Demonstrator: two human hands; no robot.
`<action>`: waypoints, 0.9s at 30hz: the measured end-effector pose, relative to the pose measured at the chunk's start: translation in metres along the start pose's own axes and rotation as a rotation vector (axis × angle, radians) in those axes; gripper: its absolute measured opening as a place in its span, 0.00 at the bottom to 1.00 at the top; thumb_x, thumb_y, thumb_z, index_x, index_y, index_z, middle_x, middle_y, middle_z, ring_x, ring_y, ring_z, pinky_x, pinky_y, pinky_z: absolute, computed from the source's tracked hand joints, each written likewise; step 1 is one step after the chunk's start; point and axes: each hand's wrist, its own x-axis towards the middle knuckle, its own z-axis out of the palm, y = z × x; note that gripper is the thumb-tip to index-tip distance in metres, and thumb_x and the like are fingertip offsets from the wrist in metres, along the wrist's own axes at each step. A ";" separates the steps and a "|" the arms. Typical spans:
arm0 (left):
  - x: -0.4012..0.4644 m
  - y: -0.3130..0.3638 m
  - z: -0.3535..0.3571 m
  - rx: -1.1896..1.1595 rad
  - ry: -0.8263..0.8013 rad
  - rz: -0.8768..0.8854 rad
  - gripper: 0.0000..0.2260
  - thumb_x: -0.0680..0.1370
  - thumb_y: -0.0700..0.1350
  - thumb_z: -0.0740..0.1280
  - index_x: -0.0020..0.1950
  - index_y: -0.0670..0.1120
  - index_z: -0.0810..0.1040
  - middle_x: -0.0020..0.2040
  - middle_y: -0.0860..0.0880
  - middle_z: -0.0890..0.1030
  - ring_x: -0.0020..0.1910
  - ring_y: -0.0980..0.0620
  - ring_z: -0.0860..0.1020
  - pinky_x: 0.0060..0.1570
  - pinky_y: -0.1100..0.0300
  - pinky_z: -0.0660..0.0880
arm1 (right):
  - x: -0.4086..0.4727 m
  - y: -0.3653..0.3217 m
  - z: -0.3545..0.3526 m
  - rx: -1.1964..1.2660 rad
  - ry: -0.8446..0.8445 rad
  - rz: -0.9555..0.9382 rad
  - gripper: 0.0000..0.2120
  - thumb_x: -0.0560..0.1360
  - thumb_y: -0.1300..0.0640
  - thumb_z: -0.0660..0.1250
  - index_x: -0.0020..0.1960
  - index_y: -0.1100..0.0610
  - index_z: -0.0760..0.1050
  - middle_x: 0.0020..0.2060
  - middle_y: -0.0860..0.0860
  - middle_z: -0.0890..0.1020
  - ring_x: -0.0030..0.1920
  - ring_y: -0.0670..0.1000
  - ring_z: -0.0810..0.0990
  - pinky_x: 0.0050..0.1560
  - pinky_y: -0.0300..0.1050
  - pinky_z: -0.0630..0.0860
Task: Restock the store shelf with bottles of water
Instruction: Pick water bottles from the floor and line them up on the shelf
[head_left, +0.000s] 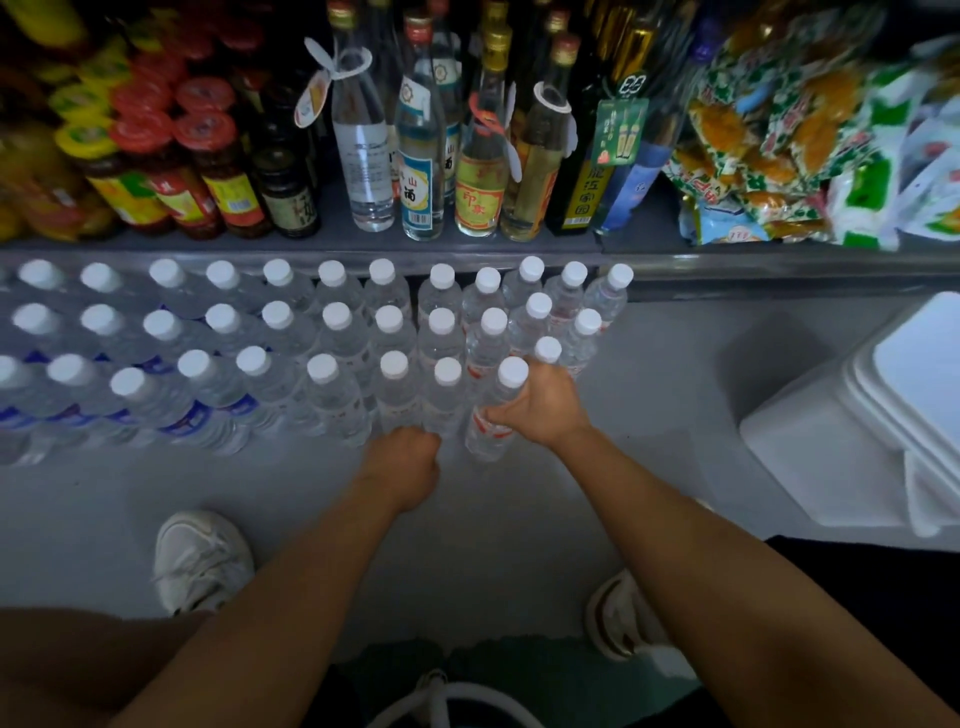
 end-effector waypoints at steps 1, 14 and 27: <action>-0.002 0.001 -0.007 0.006 0.023 0.005 0.16 0.79 0.44 0.57 0.66 0.44 0.73 0.65 0.43 0.74 0.63 0.43 0.73 0.61 0.52 0.72 | -0.002 -0.004 -0.012 0.002 0.004 -0.022 0.20 0.61 0.48 0.78 0.50 0.54 0.80 0.47 0.49 0.84 0.49 0.49 0.80 0.45 0.38 0.71; -0.045 0.022 -0.176 0.097 0.424 0.080 0.09 0.78 0.43 0.59 0.54 0.44 0.76 0.56 0.42 0.78 0.54 0.41 0.76 0.46 0.50 0.74 | -0.029 -0.109 -0.175 -0.029 0.148 -0.198 0.20 0.62 0.45 0.79 0.29 0.56 0.71 0.26 0.49 0.77 0.30 0.47 0.76 0.28 0.42 0.68; -0.066 0.021 -0.373 0.218 0.837 0.079 0.12 0.78 0.45 0.59 0.57 0.46 0.77 0.57 0.44 0.78 0.57 0.41 0.76 0.51 0.51 0.75 | -0.010 -0.223 -0.326 0.024 0.408 -0.410 0.17 0.62 0.46 0.78 0.41 0.57 0.81 0.37 0.49 0.84 0.39 0.45 0.81 0.39 0.45 0.78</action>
